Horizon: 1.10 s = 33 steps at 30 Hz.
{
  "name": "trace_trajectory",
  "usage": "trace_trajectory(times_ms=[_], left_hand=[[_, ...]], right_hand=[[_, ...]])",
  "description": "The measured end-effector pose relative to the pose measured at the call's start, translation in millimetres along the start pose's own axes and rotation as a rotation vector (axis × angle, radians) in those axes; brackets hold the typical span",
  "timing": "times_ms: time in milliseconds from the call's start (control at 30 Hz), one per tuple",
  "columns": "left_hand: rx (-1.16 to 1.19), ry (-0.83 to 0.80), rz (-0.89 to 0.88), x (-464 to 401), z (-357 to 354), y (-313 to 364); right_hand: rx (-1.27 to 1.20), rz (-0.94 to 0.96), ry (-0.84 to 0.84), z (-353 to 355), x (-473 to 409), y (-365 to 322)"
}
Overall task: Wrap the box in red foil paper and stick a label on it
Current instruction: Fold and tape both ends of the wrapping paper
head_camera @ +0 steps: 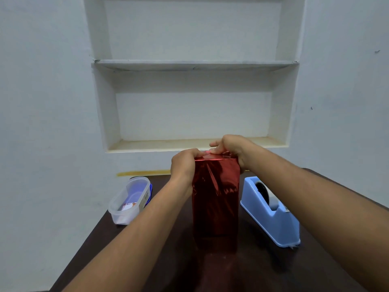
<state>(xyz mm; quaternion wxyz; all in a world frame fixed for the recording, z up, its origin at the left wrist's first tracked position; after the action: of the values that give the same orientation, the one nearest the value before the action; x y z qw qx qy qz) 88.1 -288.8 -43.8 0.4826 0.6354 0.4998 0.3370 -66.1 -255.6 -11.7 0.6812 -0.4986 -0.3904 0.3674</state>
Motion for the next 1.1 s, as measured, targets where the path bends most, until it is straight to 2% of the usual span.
trace_trajectory(times_ms=[167, 333, 567, 733, 933, 1100], left_hand=[[-0.186, 0.002, 0.07, -6.6, -5.6, 11.9], [-0.499, 0.143, -0.033, -17.1, -3.2, 23.6], [-0.512, 0.25, -0.049, -14.0, 5.4, 26.3], [-0.44, 0.181, -0.007, -13.8, 1.2, 21.4], [-0.495, 0.251, -0.027, -20.9, 6.6, 21.8], [-0.35, 0.199, 0.017, -17.2, 7.6, 17.4]], right_hand=[[-0.073, 0.091, -0.035, -0.4, 5.4, -4.5], [-0.128, 0.144, -0.052, -0.2, 6.8, -3.6], [-0.071, 0.228, 0.035, 4.2, 14.9, -5.0], [-0.003, 0.191, 0.058, 4.2, 11.4, 2.5], [-0.063, 0.221, 0.047, 3.8, 12.7, 1.2], [-0.095, 0.219, 0.101, 8.7, 11.8, 2.6]])
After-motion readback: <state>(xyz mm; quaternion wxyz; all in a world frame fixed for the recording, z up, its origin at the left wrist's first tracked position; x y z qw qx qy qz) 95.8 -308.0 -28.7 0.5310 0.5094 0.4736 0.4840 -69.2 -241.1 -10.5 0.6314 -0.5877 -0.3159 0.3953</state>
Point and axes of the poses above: each hand's wrist, its own x-axis away from the middle knuckle, its own z-axis out of the back of the hand, y = z × x, the point moved 8 cm from there along -x, towards the middle knuckle
